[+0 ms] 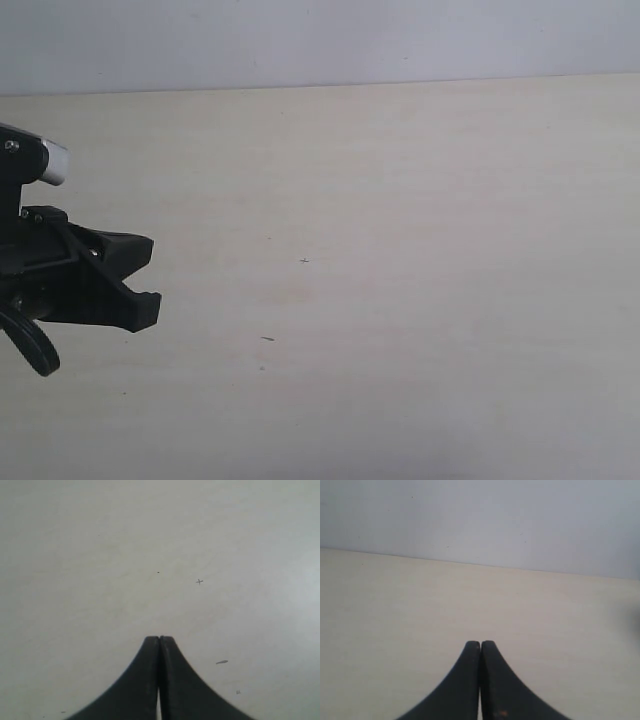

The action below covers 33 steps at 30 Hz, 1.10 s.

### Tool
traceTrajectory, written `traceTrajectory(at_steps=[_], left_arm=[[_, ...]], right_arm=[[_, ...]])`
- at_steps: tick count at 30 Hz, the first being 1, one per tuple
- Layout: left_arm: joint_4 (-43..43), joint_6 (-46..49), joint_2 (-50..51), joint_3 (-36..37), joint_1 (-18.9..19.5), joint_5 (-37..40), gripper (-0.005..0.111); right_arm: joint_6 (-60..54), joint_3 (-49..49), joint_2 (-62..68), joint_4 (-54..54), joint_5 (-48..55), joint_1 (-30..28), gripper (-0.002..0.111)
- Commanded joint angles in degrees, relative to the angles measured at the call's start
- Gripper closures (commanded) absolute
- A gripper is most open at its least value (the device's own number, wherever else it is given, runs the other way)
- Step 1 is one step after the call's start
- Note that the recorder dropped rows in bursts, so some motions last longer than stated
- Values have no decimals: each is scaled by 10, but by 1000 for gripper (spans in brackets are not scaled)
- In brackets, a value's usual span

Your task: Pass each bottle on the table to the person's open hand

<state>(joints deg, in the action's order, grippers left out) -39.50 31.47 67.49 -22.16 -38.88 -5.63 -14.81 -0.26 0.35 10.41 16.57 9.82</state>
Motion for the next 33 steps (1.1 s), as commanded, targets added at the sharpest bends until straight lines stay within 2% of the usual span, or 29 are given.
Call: traceTrajectory(at_steps=[1, 3, 5, 10, 16, 22, 27, 33], left_arm=[[-1, -3, -4, 3, 2, -3, 107], [6, 6, -9, 3, 6, -5, 107], [17, 38, -23, 3, 27, -5, 107], [7, 36, -91, 14, 112, -1, 107], [-3, 10, -233, 57, 227, 17, 107], [-2, 10, -411, 113, 306, 38, 107], [-2, 13, -525, 165, 340, 38, 107], [-2, 13, -587, 202, 343, 39, 107]], right_arm=[[-1, 3, -4, 1, -2, -3, 108], [-1, 3, -4, 1, -2, -3, 108], [-1, 3, -4, 1, -2, -3, 108], [-1, 3, -4, 1, -2, -3, 108], [-1, 3, -4, 2, -2, -3, 108], [-1, 3, -4, 2, -2, -3, 108], [-1, 3, -4, 2, -2, -3, 108], [-1, 3, -4, 2, -2, -3, 108]])
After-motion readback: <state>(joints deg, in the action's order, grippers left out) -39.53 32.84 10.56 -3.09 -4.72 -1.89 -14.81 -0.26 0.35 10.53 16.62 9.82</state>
